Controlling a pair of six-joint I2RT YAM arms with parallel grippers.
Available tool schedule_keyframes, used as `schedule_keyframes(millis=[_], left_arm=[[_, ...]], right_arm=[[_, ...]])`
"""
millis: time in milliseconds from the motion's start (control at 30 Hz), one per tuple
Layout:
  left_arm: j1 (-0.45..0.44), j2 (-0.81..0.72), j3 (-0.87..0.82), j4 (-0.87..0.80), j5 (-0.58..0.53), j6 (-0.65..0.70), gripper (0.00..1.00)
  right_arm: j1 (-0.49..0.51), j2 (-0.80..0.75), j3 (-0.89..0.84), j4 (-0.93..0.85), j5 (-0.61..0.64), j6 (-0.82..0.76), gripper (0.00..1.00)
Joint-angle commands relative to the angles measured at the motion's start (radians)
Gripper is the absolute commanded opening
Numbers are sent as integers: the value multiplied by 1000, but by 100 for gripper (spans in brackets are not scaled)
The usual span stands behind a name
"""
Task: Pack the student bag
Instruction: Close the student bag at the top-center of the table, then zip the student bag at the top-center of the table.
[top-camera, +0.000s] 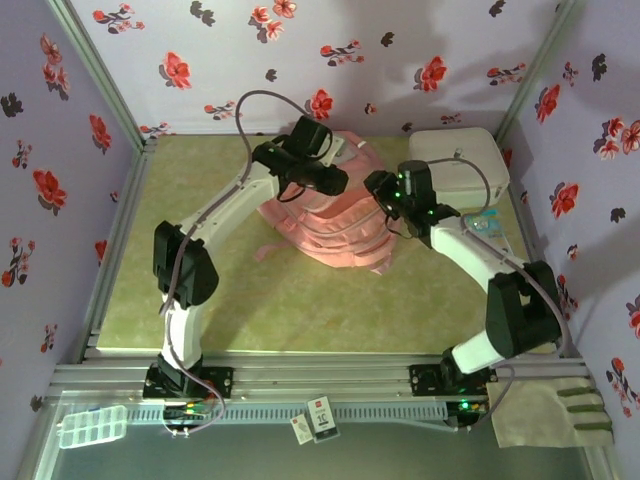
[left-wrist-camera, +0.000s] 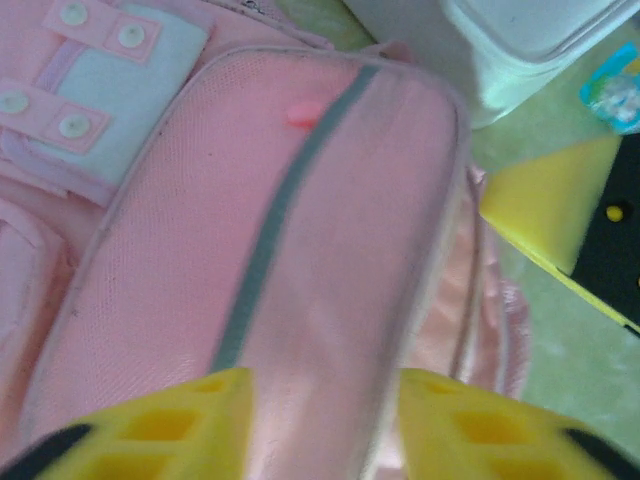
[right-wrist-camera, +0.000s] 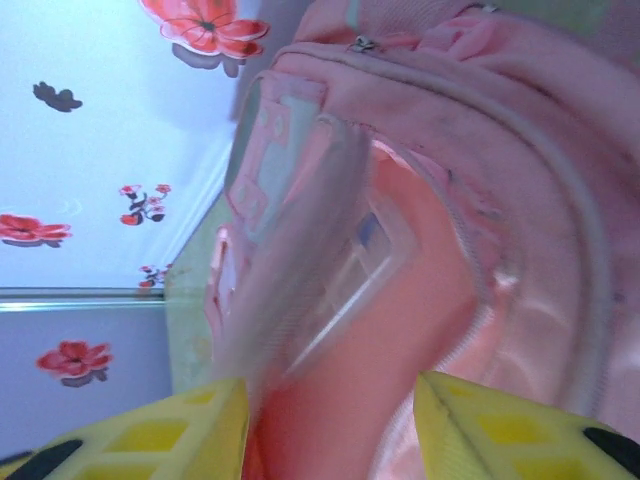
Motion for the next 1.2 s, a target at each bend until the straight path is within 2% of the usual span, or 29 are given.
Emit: schedule_keyframes(millis=[0, 100, 267, 400, 500, 667, 767, 1033, 1167], left_arm=[[19, -123, -82, 71, 83, -12, 59], [43, -211, -224, 145, 96, -74, 71], [145, -340, -506, 294, 99, -258, 77], [254, -410, -713, 401, 113, -391, 78], [336, -464, -852, 484, 127, -454, 81], [433, -544, -1008, 567, 124, -464, 88], [470, -580, -1061, 575, 124, -458, 89], [508, -661, -1129, 543, 125, -409, 91], [512, -692, -1133, 525, 125, -379, 94]], right_arm=[[-8, -110, -38, -125, 136, -93, 52], [-7, -180, -63, -201, 185, -141, 57], [28, -221, -48, -322, 198, -219, 61], [147, -197, -7, -400, 274, -255, 63], [251, -136, 25, -396, 286, -223, 63], [415, 19, 106, -352, 291, -112, 64], [469, 97, 166, -319, 295, -36, 63], [525, 263, 280, -243, 382, 161, 52], [531, 338, 325, -221, 396, 240, 50]])
